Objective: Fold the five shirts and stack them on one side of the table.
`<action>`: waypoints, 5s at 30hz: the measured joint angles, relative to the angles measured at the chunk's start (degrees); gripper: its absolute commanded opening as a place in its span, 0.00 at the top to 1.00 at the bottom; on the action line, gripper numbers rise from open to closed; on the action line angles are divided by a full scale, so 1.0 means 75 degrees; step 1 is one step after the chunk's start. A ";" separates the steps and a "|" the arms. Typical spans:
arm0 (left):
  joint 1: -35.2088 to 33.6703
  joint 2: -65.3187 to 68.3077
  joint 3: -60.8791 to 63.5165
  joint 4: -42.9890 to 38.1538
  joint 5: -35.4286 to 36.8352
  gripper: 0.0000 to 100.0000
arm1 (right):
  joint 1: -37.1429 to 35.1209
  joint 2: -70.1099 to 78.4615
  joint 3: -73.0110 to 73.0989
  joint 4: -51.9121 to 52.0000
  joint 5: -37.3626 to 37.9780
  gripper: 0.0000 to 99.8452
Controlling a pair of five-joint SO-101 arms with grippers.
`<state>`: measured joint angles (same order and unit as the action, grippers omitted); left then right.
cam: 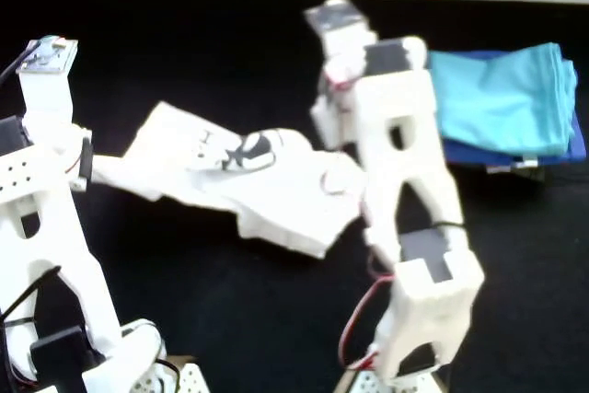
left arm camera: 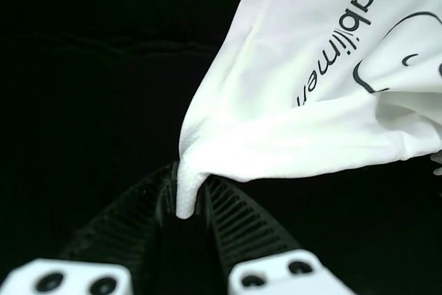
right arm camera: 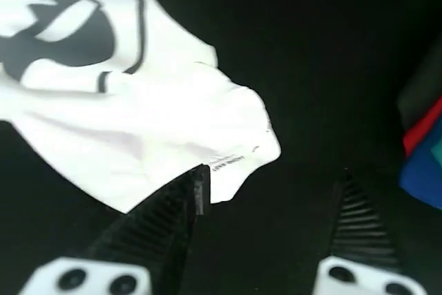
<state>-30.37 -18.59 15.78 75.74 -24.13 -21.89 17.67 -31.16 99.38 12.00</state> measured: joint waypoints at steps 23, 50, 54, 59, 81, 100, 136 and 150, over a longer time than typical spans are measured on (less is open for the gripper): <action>0.0012 0.0023 0.0012 -0.0914 0.0000 0.99 | -0.0867 0.1313 0.2895 -0.1782 0.0750 0.83; 0.0012 0.0023 0.0012 -0.0914 0.0000 0.99 | -0.2579 -0.1231 0.3845 -0.0094 0.0774 0.81; 0.0012 0.0023 0.0012 -0.0914 0.0000 0.99 | -0.2731 -0.1231 0.5181 -0.1301 0.0785 0.81; 0.0012 0.0023 0.0012 -0.0914 0.0000 0.99 | -0.2731 -0.1219 0.6001 -0.2333 0.0785 0.80; 0.0012 0.0023 0.0012 -0.0867 0.0000 0.99 | -0.1594 0.1735 0.3856 -0.2063 0.0785 0.99; 0.0574 0.0023 0.1114 -0.0867 0.0000 0.99 | -0.1453 -0.1840 0.3552 -0.0410 0.0903 0.99; 0.0621 0.0023 0.1114 -0.0867 0.0000 0.99 | -0.3610 0.0598 0.5509 -0.1559 0.1371 0.71; 0.0621 0.0023 0.1114 -0.0867 0.0000 0.99 | -0.3001 0.1114 0.5392 -0.2157 0.1371 0.99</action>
<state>-25.71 -18.42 24.13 69.23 -24.13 -44.40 26.02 9.27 83.21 22.29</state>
